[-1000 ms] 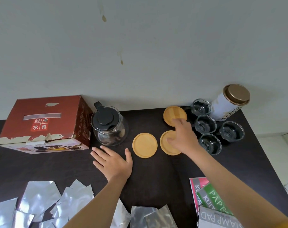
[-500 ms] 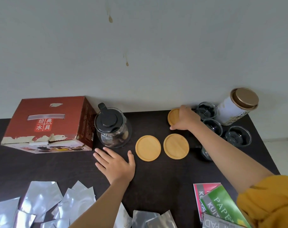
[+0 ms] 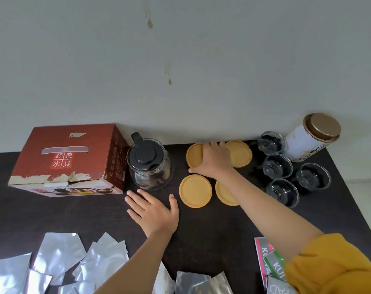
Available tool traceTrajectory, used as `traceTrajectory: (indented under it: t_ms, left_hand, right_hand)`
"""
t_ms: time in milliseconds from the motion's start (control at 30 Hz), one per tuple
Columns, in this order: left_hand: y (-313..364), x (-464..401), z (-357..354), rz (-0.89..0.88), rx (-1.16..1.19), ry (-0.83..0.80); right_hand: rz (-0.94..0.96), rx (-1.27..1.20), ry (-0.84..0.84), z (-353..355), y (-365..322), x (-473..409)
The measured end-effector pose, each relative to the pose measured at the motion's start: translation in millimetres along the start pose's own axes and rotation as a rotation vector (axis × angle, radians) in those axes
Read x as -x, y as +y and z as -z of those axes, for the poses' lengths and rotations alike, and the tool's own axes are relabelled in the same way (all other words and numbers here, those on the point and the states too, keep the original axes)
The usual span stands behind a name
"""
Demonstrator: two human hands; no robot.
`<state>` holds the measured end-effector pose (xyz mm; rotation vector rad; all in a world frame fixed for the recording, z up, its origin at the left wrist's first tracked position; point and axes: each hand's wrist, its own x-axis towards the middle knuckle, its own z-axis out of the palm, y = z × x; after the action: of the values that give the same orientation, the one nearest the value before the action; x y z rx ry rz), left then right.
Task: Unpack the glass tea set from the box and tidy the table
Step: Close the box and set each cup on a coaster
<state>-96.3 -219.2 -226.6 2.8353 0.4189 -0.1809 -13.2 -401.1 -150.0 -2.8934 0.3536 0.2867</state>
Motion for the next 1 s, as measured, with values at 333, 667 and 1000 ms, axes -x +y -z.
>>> traceTrajectory:
  t_ms: [333,667,1000]
  left_hand:
    - [-1.1,-0.5,-0.3,-0.002,-0.004,-0.009]
    - [-2.2,-0.2,0.7,-0.007,0.003,-0.011]
    - [-1.4,0.7,0.3,-0.005,0.000,-0.005]
  right_hand:
    - [0.018,-0.108,0.013,-15.6,-13.9,-6.0]
    - [-0.048,-0.022,0.185,18.6,48.1,9.4]
    - [-0.348,0.107,0.064,61.2,133.8,-10.1]
